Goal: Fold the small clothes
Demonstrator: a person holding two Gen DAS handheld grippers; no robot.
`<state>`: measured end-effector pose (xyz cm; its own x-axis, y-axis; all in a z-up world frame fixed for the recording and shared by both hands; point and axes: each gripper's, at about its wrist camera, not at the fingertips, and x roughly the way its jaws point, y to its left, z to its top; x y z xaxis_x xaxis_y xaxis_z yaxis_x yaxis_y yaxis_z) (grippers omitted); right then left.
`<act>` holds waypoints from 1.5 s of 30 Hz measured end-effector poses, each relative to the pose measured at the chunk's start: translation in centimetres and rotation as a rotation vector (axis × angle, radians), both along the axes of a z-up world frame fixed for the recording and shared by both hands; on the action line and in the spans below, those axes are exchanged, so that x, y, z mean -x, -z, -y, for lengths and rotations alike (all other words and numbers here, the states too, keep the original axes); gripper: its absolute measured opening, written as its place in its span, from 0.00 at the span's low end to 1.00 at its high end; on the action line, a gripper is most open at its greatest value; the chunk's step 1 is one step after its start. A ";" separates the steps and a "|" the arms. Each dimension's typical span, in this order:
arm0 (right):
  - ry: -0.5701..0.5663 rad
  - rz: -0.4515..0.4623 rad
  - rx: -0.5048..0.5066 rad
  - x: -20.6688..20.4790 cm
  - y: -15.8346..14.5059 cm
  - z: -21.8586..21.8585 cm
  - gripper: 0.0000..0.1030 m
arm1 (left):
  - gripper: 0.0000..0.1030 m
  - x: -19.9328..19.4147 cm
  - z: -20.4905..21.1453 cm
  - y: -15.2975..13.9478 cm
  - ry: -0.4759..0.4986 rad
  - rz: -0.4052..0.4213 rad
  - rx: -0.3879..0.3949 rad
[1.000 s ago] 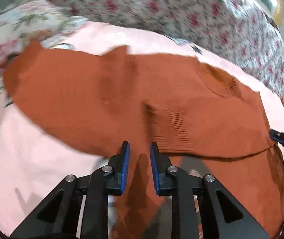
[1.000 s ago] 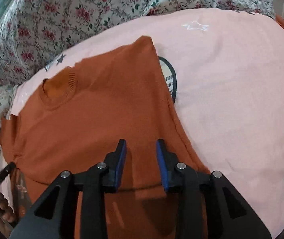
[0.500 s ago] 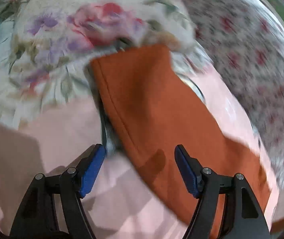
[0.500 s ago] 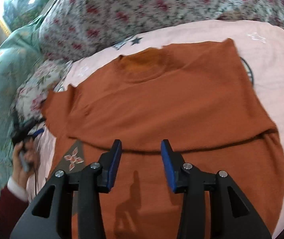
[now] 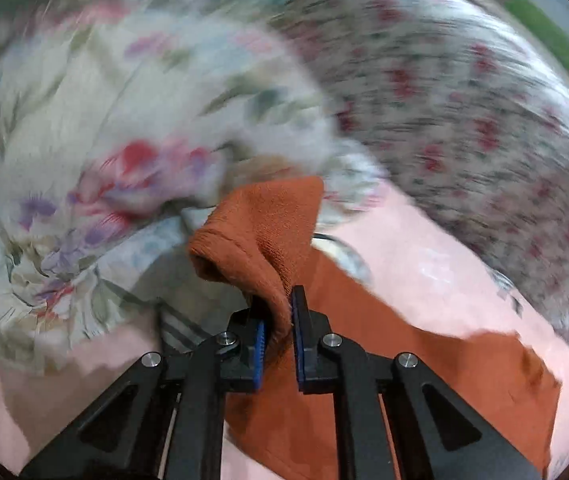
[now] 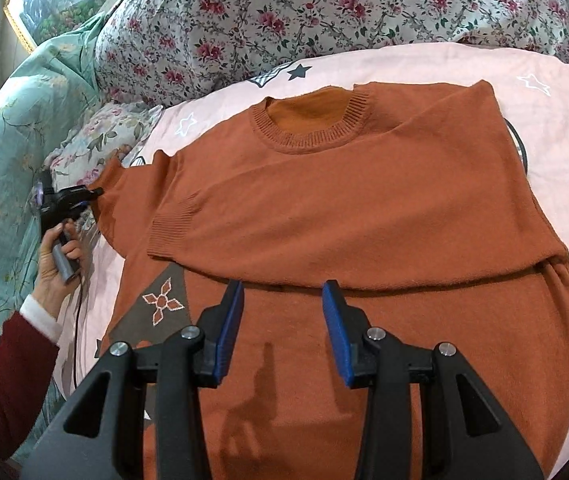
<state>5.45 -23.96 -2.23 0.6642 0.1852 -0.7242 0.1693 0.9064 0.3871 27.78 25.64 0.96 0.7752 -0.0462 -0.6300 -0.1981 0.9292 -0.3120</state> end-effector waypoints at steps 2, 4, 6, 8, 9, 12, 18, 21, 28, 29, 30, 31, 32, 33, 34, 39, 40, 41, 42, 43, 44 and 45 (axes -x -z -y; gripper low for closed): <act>0.009 0.003 -0.007 0.5 0.1 0.2 0.41 | 0.09 1.7 3.5 -1.5 0.073 0.036 -0.027; 0.023 0.008 -0.015 1.0 0.1 0.6 0.41 | 0.09 3.4 7.5 -2.5 0.151 0.064 -0.040; 0.046 0.017 -0.033 1.8 0.1 1.2 0.41 | 0.09 4.2 11.4 -3.0 0.221 0.079 -0.035; 0.066 0.022 -0.036 2.6 -0.1 1.7 0.41 | 0.09 5.3 15.8 -3.1 0.297 0.088 -0.039; 0.071 0.024 -0.036 2.8 -0.2 2.0 0.41 | 0.09 5.6 17.9 -3.1 0.332 0.093 -0.040; 0.096 0.031 -0.034 3.8 -0.4 3.1 0.41 | 0.09 6.6 24.2 -2.8 0.440 0.101 -0.039; 0.183 0.039 -0.043 6.0 -0.3 6.0 0.41 | 0.10 8.3 35.3 0.3 0.644 0.044 -0.071; 0.209 0.032 -0.048 6.5 0.0 6.8 0.41 | 0.17 8.7 39.4 3.4 0.723 -0.022 -0.143; 0.201 0.032 -0.031 5.5 -0.3 6.5 0.52 | 0.49 11.2 38.8 5.6 0.750 -0.081 -0.176; 0.191 0.035 -0.025 5.0 -0.4 6.3 0.52 | 0.51 11.6 38.0 5.4 0.744 -0.079 -0.177; 0.177 0.039 -0.021 4.4 -0.6 5.8 0.52 | 0.53 12.1 37.1 5.3 0.734 -0.082 -0.177; 0.167 0.043 -0.018 3.9 -0.7 5.5 0.53 | 0.54 12.6 35.9 5.0 0.721 -0.088 -0.174; 0.150 0.047 -0.014 3.1 -0.8 4.9 0.53 | 0.54 12.9 34.8 4.9 0.706 -0.093 -0.168; 0.133 0.049 -0.008 2.3 -0.8 4.4 0.53 | 0.54 13.0 33.7 4.6 0.689 -0.094 -0.166; 0.115 0.049 0.000 1.4 -1.0 3.7 0.53 | 0.54 13.6 32.0 4.5 0.654 -0.096 -0.175; 0.025 0.051 0.128 -3.2 -1.6 -0.4 0.58 | 0.55 15.0 23.8 4.4 0.476 -0.112 -0.216; 0.002 0.053 0.181 -4.0 -1.8 -1.3 0.62 | 0.56 14.9 22.4 4.6 0.440 -0.121 -0.219; -0.016 0.052 0.256 -4.9 -2.0 -2.3 0.64 | 0.56 14.5 20.7 4.9 0.404 -0.141 -0.214; -0.029 0.043 0.329 -5.6 -2.0 -3.1 0.67 | 0.56 14.2 19.7 5.1 0.386 -0.157 -0.212; -0.038 0.028 0.403 -6.2 -1.9 -3.8 0.69 | 0.56 13.9 18.8 5.5 0.362 -0.175 -0.216; -0.047 0.009 0.459 -6.6 -1.7 -4.1 0.69 | 0.56 13.7 17.9 5.8 0.344 -0.187 -0.220; -0.060 -0.005 0.484 -6.7 -1.4 -4.2 0.69 | 0.56 13.5 17.3 6.1 0.338 -0.199 -0.221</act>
<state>12.14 -19.76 -0.79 0.6590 -0.1353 -0.7399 0.1118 0.9904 -0.0815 14.24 8.35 -5.16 0.6022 -0.1235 -0.7887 0.0915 0.9921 -0.0855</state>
